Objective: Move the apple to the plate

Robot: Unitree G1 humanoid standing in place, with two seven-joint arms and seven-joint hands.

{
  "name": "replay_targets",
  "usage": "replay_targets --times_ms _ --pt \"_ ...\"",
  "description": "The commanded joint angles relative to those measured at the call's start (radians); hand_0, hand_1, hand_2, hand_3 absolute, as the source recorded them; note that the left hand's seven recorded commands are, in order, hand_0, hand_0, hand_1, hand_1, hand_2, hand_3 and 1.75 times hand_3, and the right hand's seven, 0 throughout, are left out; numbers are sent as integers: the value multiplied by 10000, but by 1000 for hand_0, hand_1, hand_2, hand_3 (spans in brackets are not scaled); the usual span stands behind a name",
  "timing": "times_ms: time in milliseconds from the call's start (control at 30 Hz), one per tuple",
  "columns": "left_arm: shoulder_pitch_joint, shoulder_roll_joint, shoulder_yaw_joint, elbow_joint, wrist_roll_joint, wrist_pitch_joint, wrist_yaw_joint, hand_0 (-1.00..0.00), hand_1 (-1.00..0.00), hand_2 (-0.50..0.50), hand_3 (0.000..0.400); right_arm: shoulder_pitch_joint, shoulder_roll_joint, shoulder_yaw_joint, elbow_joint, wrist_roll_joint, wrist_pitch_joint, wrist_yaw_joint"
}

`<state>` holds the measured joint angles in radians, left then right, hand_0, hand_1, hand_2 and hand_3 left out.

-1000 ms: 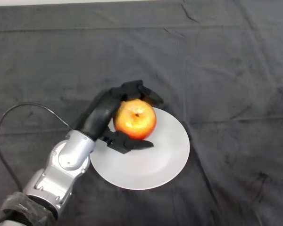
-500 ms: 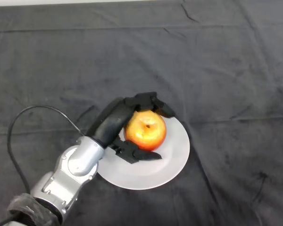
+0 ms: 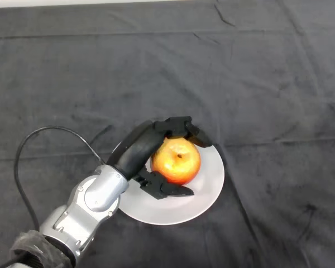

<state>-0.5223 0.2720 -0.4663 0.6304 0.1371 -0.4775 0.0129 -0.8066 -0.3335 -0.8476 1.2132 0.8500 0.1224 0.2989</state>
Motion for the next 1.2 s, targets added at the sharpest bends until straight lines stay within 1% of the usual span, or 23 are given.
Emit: replay_targets --times_ms 33,67,100,133,167,200,233,267,367,467,500,533,567,600,667,967,1200 --pt "19 305 -353 158 -76 133 -37 -1000 -1000 0 400 -175 -174 -125 -360 127 -30 -33" --pt "9 309 -365 165 -96 150 -59 -1000 -1000 0 400 -175 -174 -125 -359 127 -30 -33" --pt "-2 314 -376 170 -121 172 -86 -1000 -882 -59 400 -175 -175 -125 -358 127 -30 -32" --pt "-12 320 -384 168 -146 195 -111 -1000 -725 -137 400 -176 -175 -125 -357 128 -31 -32" --pt "-19 325 -390 163 -166 216 -131 -1000 -506 -247 400 -176 -175 -125 -356 128 -31 -32" --pt "-24 331 -397 157 -188 237 -150 -1000 -365 -318 400 -176 -176 -125 -355 128 -31 -31" --pt "-27 336 -403 150 -207 254 -165 -1000 -47 -476 400 -176 -176 -125 -354 129 -31 -31" --pt "-28 340 -408 145 -222 268 -175 -1000 0 -500 400 -177 -176 -125 -354 129 -31 -31" --pt "-29 348 -425 122 -262 308 -192 -1000 0 -500 400 -177 -177 -125 -352 129 -32 -30" --pt "-36 362 -428 79 -306 358 -211 -906 0 -453 362 -177 -177 -125 -351 130 -32 -29" --pt "-41 372 -423 56 -328 378 -222 -714 0 -357 285 -178 -177 -125 -350 130 -32 -29" --pt "-44 381 -417 35 -345 393 -232 -647 0 -324 259 -178 -177 -125 -350 130 -33 -29" --pt "-49 389 -408 17 -363 406 -241 -557 0 -278 223 -178 -177 -125 -350 130 -33 -29" --pt "-55 398 -396 -1 -384 416 -249 -263 0 -131 105 -178 -177 -125 -350 130 -33 -29" --pt "-60 409 -375 -34 -417 430 -252 0 0 0 0 -178 -177 -124 -350 130 -33 -28" --pt "-104 436 -216 -183 -593 479 -200 0 0 0 0 -177 -177 -123 -351 131 -34 -28" --pt "-230 618 202 -222 -892 381 -235 0 0 0 0 -176 -176 -121 -353 131 -34 -29"
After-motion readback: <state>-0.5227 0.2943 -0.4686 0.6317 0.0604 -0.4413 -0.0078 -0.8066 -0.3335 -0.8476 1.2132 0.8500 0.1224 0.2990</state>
